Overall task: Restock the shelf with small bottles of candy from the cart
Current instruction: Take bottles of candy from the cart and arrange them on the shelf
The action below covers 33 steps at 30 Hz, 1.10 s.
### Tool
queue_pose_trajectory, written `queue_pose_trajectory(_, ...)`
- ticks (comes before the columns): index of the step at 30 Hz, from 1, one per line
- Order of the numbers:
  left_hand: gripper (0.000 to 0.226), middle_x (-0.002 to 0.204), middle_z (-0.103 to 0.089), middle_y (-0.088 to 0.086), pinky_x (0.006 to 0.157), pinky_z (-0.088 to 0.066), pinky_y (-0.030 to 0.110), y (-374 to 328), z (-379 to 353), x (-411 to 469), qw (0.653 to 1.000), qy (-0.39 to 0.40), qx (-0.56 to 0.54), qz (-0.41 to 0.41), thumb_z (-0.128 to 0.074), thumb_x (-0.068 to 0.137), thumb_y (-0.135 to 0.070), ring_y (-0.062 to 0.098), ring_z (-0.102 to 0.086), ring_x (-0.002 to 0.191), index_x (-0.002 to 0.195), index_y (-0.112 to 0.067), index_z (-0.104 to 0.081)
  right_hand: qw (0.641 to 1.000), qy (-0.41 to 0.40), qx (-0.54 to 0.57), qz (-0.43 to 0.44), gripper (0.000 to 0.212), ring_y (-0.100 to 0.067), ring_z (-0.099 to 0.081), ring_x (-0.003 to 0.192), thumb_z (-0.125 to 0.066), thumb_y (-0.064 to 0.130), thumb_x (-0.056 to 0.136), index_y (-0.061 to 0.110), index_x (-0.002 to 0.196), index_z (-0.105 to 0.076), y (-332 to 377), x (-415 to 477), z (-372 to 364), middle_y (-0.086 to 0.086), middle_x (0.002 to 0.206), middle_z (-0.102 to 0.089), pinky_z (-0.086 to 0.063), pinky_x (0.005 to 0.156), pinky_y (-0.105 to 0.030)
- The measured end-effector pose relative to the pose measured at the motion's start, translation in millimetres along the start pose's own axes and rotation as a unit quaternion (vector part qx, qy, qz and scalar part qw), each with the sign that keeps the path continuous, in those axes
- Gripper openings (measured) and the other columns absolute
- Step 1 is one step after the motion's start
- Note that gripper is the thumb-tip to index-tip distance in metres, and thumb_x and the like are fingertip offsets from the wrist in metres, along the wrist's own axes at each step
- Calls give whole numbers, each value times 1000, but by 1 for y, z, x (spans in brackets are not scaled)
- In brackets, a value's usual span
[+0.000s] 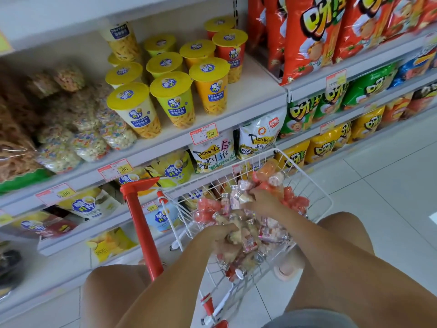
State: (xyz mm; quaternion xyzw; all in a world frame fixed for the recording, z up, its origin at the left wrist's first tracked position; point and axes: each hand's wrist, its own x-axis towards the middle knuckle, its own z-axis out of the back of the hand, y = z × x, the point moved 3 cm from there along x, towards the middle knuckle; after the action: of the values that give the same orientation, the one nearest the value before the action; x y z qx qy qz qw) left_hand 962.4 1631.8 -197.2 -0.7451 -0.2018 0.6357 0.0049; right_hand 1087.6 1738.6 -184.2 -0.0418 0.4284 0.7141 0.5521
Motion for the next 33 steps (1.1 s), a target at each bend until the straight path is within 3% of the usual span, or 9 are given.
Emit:
queue_pose_trajectory(4, 37, 122, -56, 12, 81, -55, 26, -25, -10, -38, 992, 24, -6, -126, -65, 85, -7, 25, -59, 112, 118, 2, -51, 964, -74, 256, 26, 56, -21, -58, 110, -67, 25, 88, 11, 137, -45, 14, -39, 54, -6, 131, -56, -46, 91, -29)
queue_pose_trajectory(7, 60, 112, -65, 12, 80, -57, 32, -43, -6, -83, 956, -19, 67, -286, -77, 74, -16, 25, -69, 93, 125, 2, -52, 941, -100, 315, 77, 33, -10, -62, 89, -68, 24, 87, 17, 118, -59, 45, -72, 92, 5, 101, -65, -51, 76, -22)
queue_pose_trajectory(11, 48, 103, -64, -1, 65, -50, 20, -62, 15, -165, 818, -221, 234, -476, -79, 73, -33, 17, -64, 88, 112, -15, -58, 919, -123, 333, 172, 14, -14, -65, 94, -69, 28, 84, 30, 97, -63, 110, -110, 127, 4, 101, -69, -52, 86, -34)
queue_pose_trajectory(17, 44, 99, -49, -12, 71, -44, 9, -67, 51, -286, 637, -346, 167, -669, -77, 76, -19, -5, -51, 84, 104, -37, -48, 882, -129, 340, 299, 19, 2, -65, 70, -74, 19, 79, 28, 93, -64, 225, -154, 142, 14, 74, -69, -49, 62, -11)
queue_pose_trajectory(19, 42, 95, -49, -13, 67, -40, 6, -68, 70, -319, 593, -391, 152, -687, -76, 77, -20, -9, -49, 82, 102, -35, -47, 874, -131, 336, 327, 23, -2, -66, 76, -77, 24, 73, 26, 93, -65, 260, -162, 143, 14, 77, -70, -52, 67, -15)
queue_pose_trajectory(22, 42, 86, -53, -18, 55, -38, 9, -74, 106, -360, 580, -427, 110, -685, -74, 79, -23, -1, -53, 71, 102, -30, -41, 862, -134, 321, 368, 41, -8, -67, 87, -79, 38, 58, 23, 94, -68, 313, -172, 148, 8, 88, -73, -52, 81, -27)
queue_pose_trajectory(27, 31, 75, -55, -4, 48, -39, 15, -92, 156, -429, 546, -462, 117, -689, -64, 84, -37, 1, -52, 58, 98, -19, -43, 841, -121, 292, 439, 16, -8, -67, 79, -75, 17, 76, 22, 90, -69, 400, -180, 159, 4, 87, -72, -56, 73, -20)
queue_pose_trajectory(31, 50, 83, -57, 16, 67, -51, 42, -122, 199, -464, 556, -419, 76, -714, -39, 91, -58, 30, -59, 76, 87, -9, -47, 839, -121, 281, 450, 15, -9, -69, 84, -73, 14, 81, 20, 93, -67, 464, -170, 165, -1, 98, -72, -55, 67, -15)
queue_pose_trajectory(33, 40, 79, -52, 5, 72, -53, 32, -140, 218, -479, 569, -421, 65, -703, -38, 96, -49, 23, -62, 83, 85, -12, -46, 840, -116, 277, 452, 20, -13, -69, 86, -73, 11, 81, 12, 100, -66, 494, -159, 165, -5, 100, -71, -58, 74, -22)
